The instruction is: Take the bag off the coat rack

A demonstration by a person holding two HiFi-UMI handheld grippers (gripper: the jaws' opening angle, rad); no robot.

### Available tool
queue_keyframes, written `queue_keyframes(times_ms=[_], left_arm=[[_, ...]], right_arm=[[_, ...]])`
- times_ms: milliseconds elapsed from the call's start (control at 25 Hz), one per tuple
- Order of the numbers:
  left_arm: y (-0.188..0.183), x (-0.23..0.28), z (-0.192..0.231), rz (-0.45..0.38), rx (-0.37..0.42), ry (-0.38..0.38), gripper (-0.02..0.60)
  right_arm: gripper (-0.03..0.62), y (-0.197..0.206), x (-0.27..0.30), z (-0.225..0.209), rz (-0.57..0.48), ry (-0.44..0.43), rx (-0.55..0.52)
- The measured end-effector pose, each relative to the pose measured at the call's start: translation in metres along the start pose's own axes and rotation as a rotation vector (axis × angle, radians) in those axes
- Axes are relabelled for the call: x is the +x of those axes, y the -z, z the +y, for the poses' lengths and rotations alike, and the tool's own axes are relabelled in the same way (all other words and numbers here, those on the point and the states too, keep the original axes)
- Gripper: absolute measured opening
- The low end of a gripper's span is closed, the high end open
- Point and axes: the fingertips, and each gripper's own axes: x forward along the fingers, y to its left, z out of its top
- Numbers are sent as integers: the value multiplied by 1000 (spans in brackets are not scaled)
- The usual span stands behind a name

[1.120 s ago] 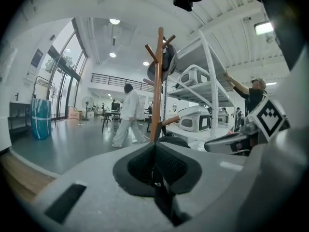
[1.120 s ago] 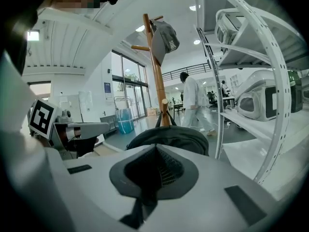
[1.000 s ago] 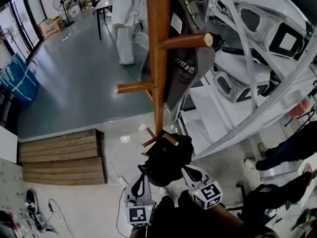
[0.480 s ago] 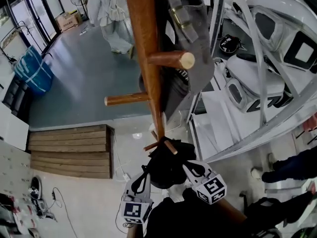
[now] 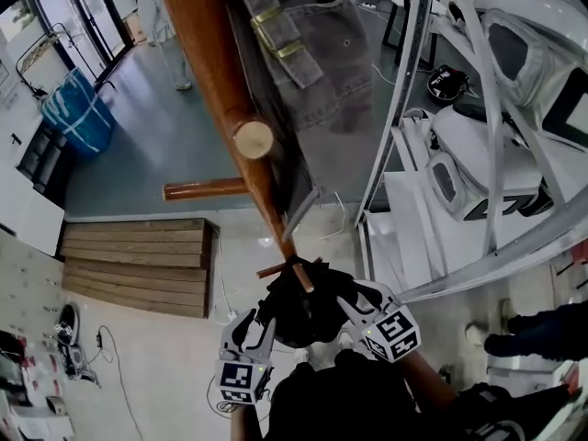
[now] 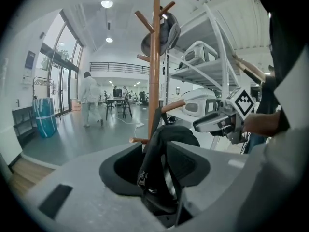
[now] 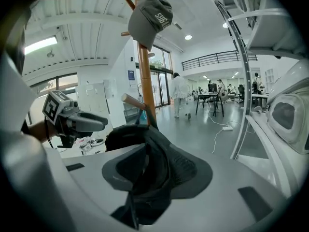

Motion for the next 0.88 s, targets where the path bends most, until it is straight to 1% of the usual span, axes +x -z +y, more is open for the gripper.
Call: queue_keyframes(times_ms=[200, 400, 520, 760, 880], left_arm=[[7, 10, 4, 22, 7, -21, 185], [23, 25, 7, 96, 16, -30, 204], [28, 33, 9, 112, 26, -48, 206], [39, 46, 9, 160, 24, -38, 206], [42, 50, 12, 172, 24, -44, 206]], right_arm=[[164, 7, 12, -15, 48, -30, -29], [195, 18, 25, -24, 101, -67, -42], [202, 24, 32, -27, 123, -91, -41], [209, 31, 45, -29, 157, -120, -48], [210, 34, 51, -26, 178, -152, -50]])
